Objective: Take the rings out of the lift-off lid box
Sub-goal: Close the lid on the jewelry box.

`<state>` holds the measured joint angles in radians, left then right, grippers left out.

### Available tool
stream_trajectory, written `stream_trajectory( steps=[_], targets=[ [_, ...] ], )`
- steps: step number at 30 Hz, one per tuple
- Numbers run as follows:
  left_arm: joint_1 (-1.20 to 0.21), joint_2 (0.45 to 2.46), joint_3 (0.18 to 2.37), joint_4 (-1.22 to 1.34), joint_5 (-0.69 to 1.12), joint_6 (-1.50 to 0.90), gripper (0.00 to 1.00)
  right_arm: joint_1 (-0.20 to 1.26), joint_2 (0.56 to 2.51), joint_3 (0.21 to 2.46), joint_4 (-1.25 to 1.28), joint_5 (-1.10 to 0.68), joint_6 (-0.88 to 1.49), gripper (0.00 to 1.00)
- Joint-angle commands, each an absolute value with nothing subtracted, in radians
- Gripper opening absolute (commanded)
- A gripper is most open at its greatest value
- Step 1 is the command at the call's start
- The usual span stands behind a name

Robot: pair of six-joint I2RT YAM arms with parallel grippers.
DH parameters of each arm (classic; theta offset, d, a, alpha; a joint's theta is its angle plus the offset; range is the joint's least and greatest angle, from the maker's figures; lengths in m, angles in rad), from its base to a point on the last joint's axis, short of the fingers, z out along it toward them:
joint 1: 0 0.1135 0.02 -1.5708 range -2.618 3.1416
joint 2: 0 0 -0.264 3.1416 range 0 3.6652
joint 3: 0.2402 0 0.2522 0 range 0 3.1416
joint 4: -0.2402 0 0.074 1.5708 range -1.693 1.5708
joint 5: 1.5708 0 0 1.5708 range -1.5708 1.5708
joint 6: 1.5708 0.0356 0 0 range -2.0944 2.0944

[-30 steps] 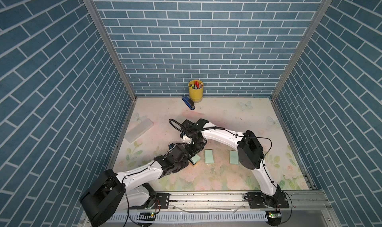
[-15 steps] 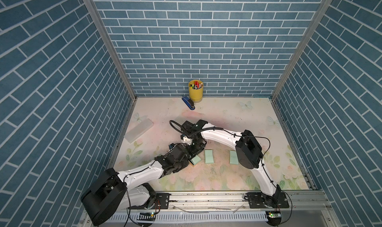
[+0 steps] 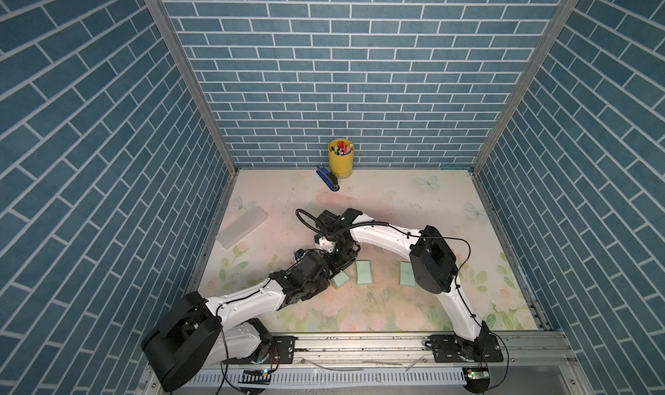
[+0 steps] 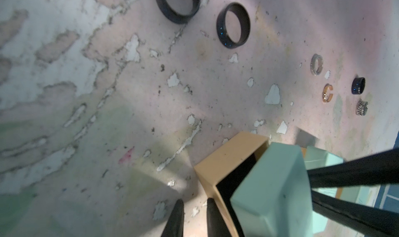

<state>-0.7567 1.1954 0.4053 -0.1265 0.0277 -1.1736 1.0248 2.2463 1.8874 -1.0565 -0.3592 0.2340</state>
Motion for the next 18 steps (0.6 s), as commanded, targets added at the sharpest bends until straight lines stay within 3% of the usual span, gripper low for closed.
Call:
stream_trajectory(
  steps=[1, 11, 18],
  targets=[
    [-0.749, 1.205, 0.402, -0.114, 0.024, -1.163, 0.22, 1.032, 2.28, 1.876, -1.055, -0.385, 0.209, 0.49],
    [-0.744, 1.202, 0.398, -0.113, 0.026, -1.161, 0.22, 1.04, 2.296, 1.876, -1.04, -0.396, 0.217, 0.52],
    [-0.74, 1.174, 0.397, -0.147, 0.021, -1.158, 0.22, 1.037, 2.255, 1.873, -1.035, -0.38, 0.213, 0.62]
  ],
)
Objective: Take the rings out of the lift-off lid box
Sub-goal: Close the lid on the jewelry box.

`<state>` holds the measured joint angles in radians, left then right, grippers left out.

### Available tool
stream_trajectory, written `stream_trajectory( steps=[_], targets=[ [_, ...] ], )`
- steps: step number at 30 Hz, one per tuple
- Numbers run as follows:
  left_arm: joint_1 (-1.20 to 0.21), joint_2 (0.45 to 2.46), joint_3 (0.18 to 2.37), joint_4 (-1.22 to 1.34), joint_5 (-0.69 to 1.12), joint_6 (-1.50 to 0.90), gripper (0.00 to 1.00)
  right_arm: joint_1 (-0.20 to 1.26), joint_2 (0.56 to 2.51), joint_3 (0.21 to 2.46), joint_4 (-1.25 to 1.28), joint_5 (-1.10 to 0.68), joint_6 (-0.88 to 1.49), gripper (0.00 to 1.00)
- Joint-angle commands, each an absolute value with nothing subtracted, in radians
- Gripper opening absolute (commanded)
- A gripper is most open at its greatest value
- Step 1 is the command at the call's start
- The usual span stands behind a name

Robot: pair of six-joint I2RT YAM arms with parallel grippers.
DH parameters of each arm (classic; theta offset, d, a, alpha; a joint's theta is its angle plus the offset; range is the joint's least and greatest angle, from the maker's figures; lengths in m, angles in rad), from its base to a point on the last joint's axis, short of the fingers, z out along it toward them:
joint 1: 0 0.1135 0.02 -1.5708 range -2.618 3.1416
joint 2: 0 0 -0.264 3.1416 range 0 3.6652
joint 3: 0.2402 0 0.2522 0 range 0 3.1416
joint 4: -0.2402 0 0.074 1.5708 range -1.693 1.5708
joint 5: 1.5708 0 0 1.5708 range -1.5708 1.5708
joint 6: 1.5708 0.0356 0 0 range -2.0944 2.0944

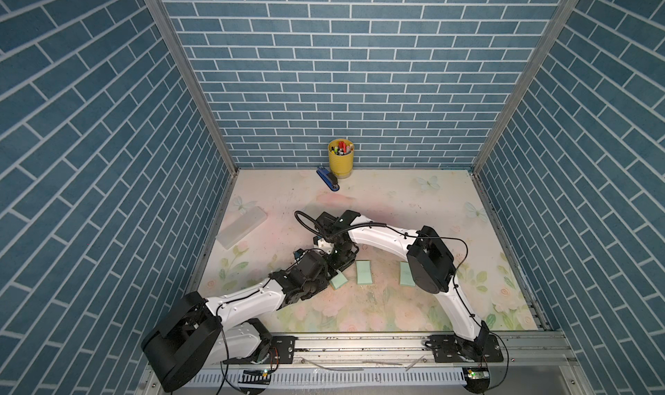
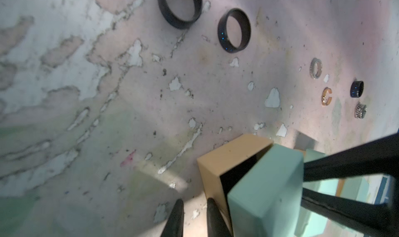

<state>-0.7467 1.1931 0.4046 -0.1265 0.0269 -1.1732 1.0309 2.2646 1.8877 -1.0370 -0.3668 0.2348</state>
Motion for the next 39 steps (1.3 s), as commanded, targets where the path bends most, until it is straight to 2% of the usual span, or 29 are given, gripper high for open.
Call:
stream_trajectory(
  steps=[1, 7, 18, 30, 39],
  targets=[
    [-0.738, 1.167, 0.398, -0.158, 0.02, -1.156, 0.22, 1.034, 2.248, 1.874, -1.035, -0.385, 0.214, 0.63],
    [-0.732, 1.117, 0.396, -0.238, 0.014, -1.142, 0.22, 1.002, 2.2, 1.847, -1.029, -0.397, 0.217, 0.66],
    [-0.727, 0.984, 0.413, -0.383, 0.004, -1.064, 0.29, 0.912, 2.043, 1.688, -0.913, -0.541, 0.241, 0.65],
    [-0.72, 0.997, 0.417, -0.203, 0.08, -0.997, 0.42, 0.902, 2.102, 1.636, -0.867, -0.566, 0.237, 0.53],
    [-0.692, 1.02, 0.424, -0.167, 0.097, -0.964, 0.43, 0.903, 2.159, 1.649, -0.817, -0.594, 0.256, 0.47]
  ],
)
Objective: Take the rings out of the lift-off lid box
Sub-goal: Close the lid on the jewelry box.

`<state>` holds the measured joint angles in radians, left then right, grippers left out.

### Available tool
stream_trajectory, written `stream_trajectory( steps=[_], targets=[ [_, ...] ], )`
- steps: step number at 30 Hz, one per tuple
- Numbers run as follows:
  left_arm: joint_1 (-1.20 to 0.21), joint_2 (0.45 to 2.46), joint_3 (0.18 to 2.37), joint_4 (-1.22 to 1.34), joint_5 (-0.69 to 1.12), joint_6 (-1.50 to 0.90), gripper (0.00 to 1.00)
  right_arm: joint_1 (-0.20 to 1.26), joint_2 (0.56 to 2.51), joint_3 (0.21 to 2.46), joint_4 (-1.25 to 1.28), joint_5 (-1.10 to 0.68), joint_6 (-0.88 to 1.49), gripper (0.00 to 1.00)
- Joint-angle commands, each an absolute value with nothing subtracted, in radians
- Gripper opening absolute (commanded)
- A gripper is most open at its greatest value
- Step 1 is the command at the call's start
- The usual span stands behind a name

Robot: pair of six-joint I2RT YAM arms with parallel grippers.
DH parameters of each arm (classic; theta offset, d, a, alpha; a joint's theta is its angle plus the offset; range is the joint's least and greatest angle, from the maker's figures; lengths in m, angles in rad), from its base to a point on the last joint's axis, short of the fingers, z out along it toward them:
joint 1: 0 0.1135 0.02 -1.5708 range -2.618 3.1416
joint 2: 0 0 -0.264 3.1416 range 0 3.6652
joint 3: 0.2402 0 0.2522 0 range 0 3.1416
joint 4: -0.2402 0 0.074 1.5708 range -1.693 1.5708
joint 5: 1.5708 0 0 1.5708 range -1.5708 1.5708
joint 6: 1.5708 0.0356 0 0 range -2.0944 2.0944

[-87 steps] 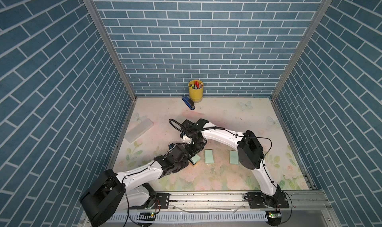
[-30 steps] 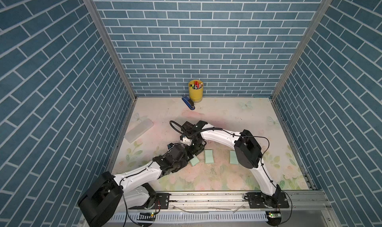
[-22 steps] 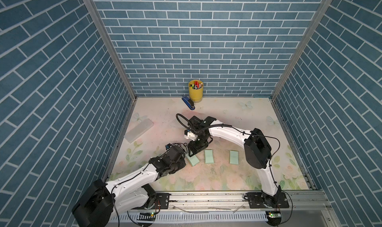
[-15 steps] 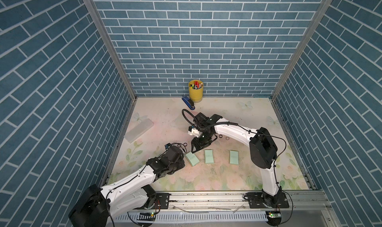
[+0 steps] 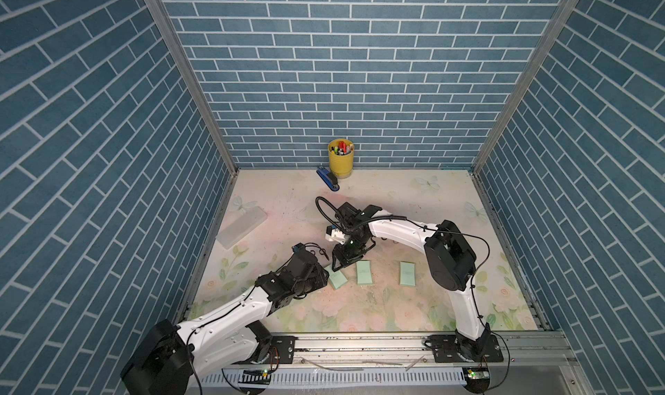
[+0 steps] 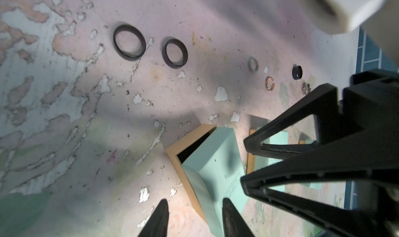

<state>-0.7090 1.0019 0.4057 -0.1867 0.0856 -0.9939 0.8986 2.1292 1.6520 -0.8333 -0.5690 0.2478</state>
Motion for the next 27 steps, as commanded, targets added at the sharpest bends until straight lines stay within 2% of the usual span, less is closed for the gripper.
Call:
stream_trajectory(
  steps=[1, 10, 17, 22, 27],
  targets=[
    [-0.687, 1.025, 0.423, -0.16, 0.102, -0.963, 0.43, 0.902, 2.163, 1.655, -0.817, -0.594, 0.257, 0.46],
    [-0.663, 1.069, 0.403, -0.103, 0.127, -0.953, 0.41, 0.902, 2.208, 1.674, -0.772, -0.61, 0.295, 0.36],
    [-0.649, 1.078, 0.392, -0.108, 0.115, -0.94, 0.39, 0.903, 2.229, 1.679, -0.762, -0.611, 0.314, 0.35],
    [-0.65, 1.08, 0.431, -0.177, 0.078, -0.867, 0.42, 0.902, 2.218, 1.692, -0.778, -0.605, 0.311, 0.41],
    [-0.65, 1.086, 0.497, -0.269, 0.019, -0.745, 0.5, 0.903, 2.14, 1.702, -0.821, -0.582, 0.303, 0.49]
  ],
)
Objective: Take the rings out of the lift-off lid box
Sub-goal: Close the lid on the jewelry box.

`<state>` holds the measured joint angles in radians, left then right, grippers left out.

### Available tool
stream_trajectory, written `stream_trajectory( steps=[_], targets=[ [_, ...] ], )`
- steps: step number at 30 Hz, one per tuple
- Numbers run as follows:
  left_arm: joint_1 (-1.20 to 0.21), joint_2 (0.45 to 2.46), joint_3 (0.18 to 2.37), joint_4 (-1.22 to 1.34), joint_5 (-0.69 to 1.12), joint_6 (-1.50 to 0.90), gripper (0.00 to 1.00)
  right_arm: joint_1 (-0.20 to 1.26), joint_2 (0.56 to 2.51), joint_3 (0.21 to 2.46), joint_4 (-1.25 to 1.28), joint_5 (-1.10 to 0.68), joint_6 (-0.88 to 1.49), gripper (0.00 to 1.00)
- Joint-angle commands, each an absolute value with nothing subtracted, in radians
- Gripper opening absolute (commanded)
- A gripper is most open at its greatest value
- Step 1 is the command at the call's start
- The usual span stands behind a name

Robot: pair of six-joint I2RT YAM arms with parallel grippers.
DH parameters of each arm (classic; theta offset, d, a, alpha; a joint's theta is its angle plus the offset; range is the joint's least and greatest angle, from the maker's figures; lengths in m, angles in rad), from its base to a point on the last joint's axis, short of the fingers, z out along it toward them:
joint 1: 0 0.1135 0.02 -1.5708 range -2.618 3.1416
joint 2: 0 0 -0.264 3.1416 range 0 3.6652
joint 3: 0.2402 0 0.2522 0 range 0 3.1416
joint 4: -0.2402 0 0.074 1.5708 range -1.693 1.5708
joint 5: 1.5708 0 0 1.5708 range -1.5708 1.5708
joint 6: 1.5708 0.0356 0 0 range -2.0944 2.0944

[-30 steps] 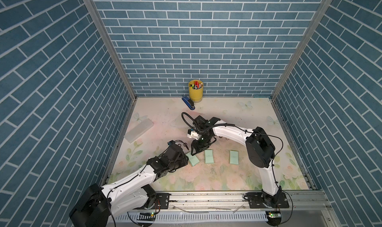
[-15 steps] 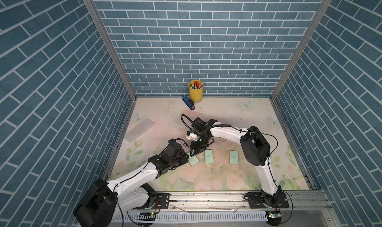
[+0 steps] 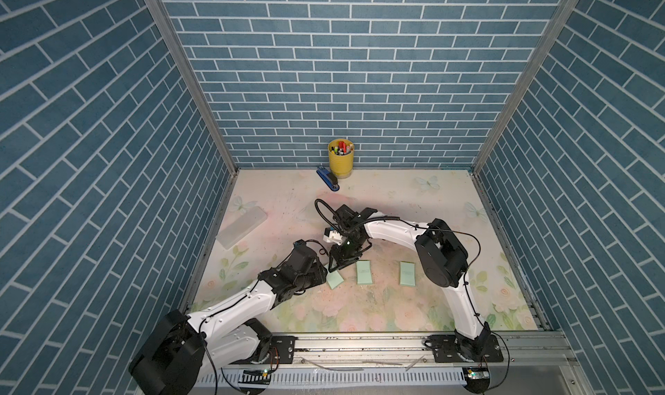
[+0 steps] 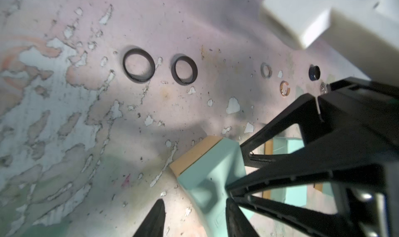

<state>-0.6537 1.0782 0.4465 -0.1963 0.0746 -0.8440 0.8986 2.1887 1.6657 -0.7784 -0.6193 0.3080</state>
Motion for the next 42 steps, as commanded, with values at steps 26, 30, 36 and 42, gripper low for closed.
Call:
stream_trajectory(
  steps=[26, 30, 36, 42],
  targets=[
    [-0.615, 1.237, 0.483, -0.092, 0.156, -0.599, 0.5, 0.932, 1.831, 1.176, -0.436, -0.641, 0.676, 0.51],
    [-0.615, 1.232, 0.464, -0.095, 0.161, -0.619, 0.49, 0.939, 1.846, 1.173, -0.406, -0.637, 0.71, 0.51],
    [-0.615, 1.203, 0.425, -0.096, 0.156, -0.664, 0.46, 0.941, 1.873, 1.171, -0.427, -0.627, 0.727, 0.49],
    [-0.615, 1.161, 0.393, -0.104, 0.154, -0.716, 0.43, 0.94, 1.883, 1.165, -0.436, -0.606, 0.721, 0.51]
  ],
)
